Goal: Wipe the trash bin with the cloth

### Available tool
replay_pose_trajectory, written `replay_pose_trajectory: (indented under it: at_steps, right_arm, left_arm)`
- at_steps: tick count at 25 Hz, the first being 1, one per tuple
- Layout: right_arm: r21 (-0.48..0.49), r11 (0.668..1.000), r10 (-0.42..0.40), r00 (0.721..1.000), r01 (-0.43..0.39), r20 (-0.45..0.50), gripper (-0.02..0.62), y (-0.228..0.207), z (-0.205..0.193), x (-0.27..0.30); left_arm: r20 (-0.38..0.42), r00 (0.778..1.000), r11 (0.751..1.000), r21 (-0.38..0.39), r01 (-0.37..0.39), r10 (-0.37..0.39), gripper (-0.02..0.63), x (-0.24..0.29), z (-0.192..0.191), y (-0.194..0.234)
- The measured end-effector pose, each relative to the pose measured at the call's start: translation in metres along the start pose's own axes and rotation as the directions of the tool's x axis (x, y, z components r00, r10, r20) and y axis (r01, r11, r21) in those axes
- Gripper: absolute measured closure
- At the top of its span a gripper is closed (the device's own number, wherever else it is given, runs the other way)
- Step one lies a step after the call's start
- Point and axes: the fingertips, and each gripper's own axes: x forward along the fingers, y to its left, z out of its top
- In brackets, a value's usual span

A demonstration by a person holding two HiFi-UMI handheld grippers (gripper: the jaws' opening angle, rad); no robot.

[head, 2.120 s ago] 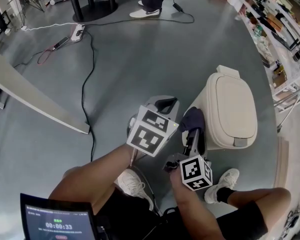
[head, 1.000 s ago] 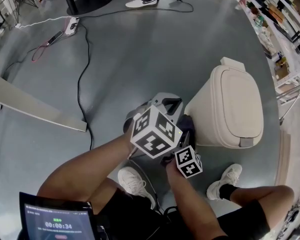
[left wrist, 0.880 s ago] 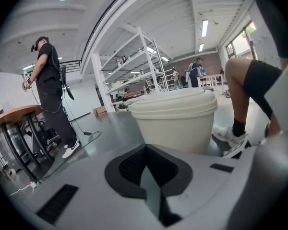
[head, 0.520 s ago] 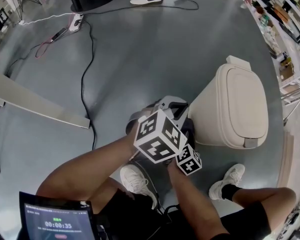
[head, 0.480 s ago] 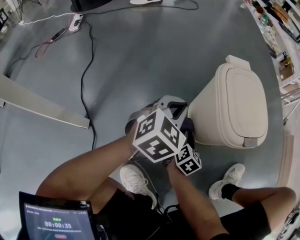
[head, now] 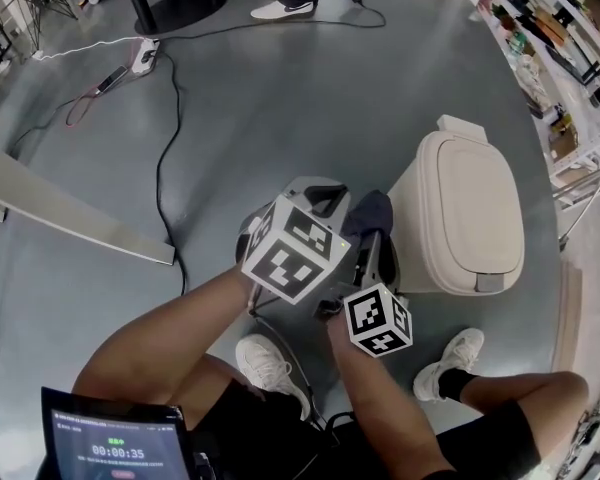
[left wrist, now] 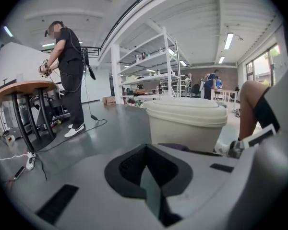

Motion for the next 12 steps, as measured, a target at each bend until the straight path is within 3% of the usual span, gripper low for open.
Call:
replay_pose_trajectory:
  at_steps: [4, 12]
  right_arm:
    - [0.019, 1.000, 0.023, 0.996, -0.025, 0.086, 0.529, 0.015, 0.033, 0.009]
    - [0.075, 0.997, 0.007, 0.990, -0.018, 0.140, 0.531, 0.024, 0.058, 0.018]
  left_arm:
    - [0.000, 1.000, 1.000, 0.003, -0.005, 0.005, 0.604, 0.001, 0.001, 0.001]
    - [0.003, 1.000, 1.000, 0.001, -0.003, 0.003, 0.604, 0.000, 0.007, -0.001]
